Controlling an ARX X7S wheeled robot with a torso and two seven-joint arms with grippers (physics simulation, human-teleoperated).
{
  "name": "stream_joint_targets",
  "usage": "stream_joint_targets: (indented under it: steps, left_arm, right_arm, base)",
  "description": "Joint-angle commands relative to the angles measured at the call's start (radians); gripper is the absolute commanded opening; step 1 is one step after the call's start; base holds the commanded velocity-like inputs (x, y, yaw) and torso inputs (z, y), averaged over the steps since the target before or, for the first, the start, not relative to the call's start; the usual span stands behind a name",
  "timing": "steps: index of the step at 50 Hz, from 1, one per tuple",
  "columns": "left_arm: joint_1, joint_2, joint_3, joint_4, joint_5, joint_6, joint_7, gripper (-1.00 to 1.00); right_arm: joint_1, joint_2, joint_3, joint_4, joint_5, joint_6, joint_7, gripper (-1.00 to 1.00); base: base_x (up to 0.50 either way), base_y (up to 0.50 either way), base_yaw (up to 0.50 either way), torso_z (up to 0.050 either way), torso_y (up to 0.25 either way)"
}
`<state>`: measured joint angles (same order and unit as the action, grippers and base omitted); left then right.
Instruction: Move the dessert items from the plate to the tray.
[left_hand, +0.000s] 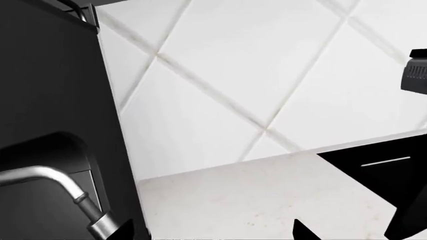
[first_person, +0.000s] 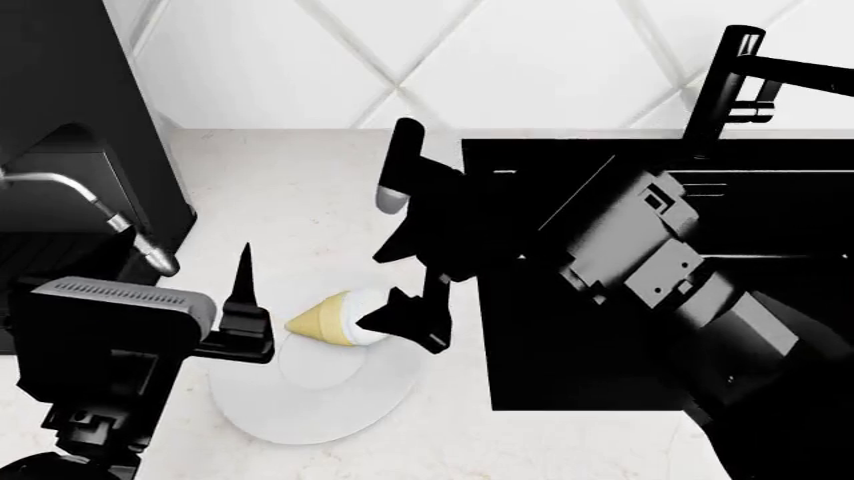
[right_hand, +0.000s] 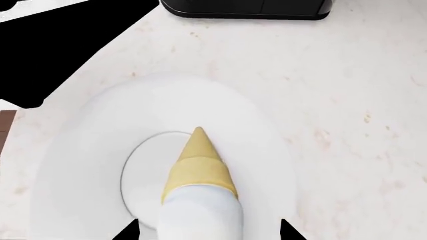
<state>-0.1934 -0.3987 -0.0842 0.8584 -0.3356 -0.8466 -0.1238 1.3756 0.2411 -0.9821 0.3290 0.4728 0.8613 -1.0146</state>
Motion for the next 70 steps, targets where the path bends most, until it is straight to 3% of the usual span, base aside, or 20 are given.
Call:
stream_joint_targets:
  steps: [1,64,70]
  left_arm:
    - [0.004,-0.002,0.0,-0.009,-0.002,0.009,-0.003,1.0]
    - [0.017,-0.01,0.009,-0.047,-0.006,0.071,-0.014,1.0]
    - [0.019,-0.035,0.048,-0.039,0.022,0.084,-0.009,1.0]
  right_arm:
    - [0.007,-0.021,-0.025,0.037,-0.014,-0.029,-0.014,1.0]
    - [0.032,-0.054,-0.088,0.075,-0.032,-0.089,-0.042,1.0]
    - [0.031,-0.055,-0.092,0.077,-0.031,-0.092,-0.043,1.0]
  base:
    - [0.0,0.0,0.0,0.0,0.0]
    - [0.0,0.0,0.0,0.0,0.0]
    - [0.0,0.0,0.0,0.0,-0.167]
